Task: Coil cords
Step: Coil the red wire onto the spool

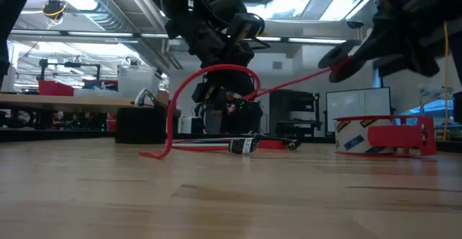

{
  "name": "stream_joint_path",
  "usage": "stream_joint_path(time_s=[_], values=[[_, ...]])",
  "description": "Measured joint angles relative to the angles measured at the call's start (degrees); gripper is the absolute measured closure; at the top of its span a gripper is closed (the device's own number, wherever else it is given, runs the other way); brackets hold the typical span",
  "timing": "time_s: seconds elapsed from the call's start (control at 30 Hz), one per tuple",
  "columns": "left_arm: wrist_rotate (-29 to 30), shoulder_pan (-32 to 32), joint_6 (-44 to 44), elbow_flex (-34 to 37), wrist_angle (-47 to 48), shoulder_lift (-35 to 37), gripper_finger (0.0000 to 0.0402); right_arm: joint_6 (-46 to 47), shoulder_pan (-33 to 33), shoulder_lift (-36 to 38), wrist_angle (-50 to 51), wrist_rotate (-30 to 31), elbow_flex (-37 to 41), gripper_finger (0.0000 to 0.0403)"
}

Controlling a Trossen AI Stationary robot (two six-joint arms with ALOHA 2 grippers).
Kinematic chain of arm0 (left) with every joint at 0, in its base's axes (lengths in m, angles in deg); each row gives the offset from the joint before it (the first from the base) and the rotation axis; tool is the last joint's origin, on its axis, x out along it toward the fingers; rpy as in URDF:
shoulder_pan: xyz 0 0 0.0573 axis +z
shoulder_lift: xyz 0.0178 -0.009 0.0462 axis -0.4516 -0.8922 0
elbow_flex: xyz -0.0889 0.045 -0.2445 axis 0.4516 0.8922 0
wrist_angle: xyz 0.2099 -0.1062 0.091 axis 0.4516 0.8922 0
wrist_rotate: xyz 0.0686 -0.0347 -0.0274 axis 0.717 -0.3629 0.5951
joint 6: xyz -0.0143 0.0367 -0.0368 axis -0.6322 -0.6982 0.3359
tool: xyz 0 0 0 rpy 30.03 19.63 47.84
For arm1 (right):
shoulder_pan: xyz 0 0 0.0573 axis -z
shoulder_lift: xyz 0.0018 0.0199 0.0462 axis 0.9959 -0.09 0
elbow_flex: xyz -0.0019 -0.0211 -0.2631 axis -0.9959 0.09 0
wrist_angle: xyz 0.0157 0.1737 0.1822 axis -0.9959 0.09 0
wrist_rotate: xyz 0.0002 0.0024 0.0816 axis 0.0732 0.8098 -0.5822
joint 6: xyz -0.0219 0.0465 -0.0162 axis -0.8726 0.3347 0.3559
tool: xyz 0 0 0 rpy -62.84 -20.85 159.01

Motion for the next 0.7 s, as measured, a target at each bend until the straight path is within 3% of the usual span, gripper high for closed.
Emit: stream_joint_path(time_s=[0.2,0.3,0.7], values=[[1.14,0.25,1.38,0.13,-0.37,-0.07,0.0401,-2.64,-0.18,3.67,-30.75,-2.75,14.68,0.04],[1.11,0.94,2.37,0.13,-0.54,-0.09,0.0401,-2.42,-0.18,3.37,-39.92,-3.13,19.84,0.04],[-1.11,4.44,11.34,0.13,-2.47,-0.12,0.0401,-2.39,-0.03,-3.12,-41.69,-2.97,20.78,0.04]])
